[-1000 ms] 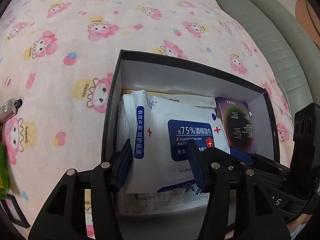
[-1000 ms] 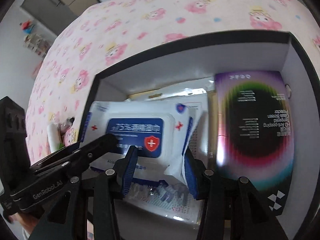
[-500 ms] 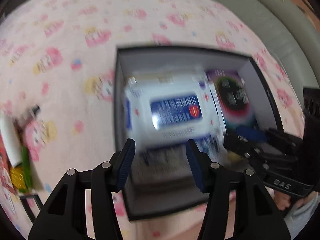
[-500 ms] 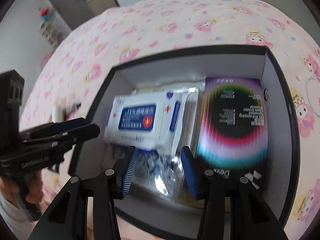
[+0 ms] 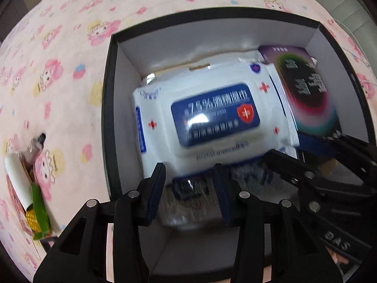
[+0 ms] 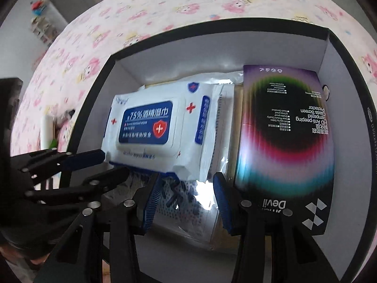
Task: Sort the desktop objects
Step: 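Open the left gripper and withdraw it up from the shoebox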
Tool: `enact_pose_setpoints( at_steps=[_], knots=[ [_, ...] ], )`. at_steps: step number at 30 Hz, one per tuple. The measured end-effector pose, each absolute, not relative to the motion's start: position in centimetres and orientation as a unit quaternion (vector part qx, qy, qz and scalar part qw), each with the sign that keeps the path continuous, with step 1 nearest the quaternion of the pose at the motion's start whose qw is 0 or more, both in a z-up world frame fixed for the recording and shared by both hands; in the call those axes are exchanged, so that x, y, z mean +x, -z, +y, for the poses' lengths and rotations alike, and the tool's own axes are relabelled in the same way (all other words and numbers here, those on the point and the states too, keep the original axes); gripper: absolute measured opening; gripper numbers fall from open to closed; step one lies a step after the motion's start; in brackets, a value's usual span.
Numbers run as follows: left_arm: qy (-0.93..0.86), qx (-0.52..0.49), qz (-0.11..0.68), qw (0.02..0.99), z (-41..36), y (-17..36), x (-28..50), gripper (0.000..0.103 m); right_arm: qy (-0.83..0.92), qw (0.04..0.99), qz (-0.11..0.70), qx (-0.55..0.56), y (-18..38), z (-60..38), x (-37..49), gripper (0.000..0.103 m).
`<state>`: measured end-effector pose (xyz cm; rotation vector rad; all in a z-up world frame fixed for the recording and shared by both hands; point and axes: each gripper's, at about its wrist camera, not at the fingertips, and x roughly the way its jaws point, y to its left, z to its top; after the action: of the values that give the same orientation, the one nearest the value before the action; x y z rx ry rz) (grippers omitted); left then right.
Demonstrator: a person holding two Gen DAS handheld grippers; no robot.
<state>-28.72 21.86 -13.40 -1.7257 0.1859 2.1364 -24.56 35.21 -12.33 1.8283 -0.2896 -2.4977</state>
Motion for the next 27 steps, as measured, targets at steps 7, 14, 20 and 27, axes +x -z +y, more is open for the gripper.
enact_pose_setpoints(
  at_steps=[7,14,20,27],
  knots=[
    [-0.794,-0.581,0.033,0.173,21.5,13.5,-30.5,0.042,0.813,0.005,-0.123,0.57,11.2,36.0,-24.9,0.042],
    [-0.802,-0.563,-0.001,0.199,19.6,12.5,-30.0,0.042,0.821,-0.005,-0.126,0.557,10.2,36.1,-24.8,0.042],
    [-0.822,-0.534,-0.018,0.197,19.0,9.5,-28.0,0.041,0.83,-0.003,-0.119,0.546,9.0,34.6,-24.0,0.042],
    [-0.865,-0.468,-0.017,0.181,16.1,2.3,-25.6,0.044,0.864,-0.001,-0.082,0.496,3.6,31.0,-21.6,0.043]
  ],
)
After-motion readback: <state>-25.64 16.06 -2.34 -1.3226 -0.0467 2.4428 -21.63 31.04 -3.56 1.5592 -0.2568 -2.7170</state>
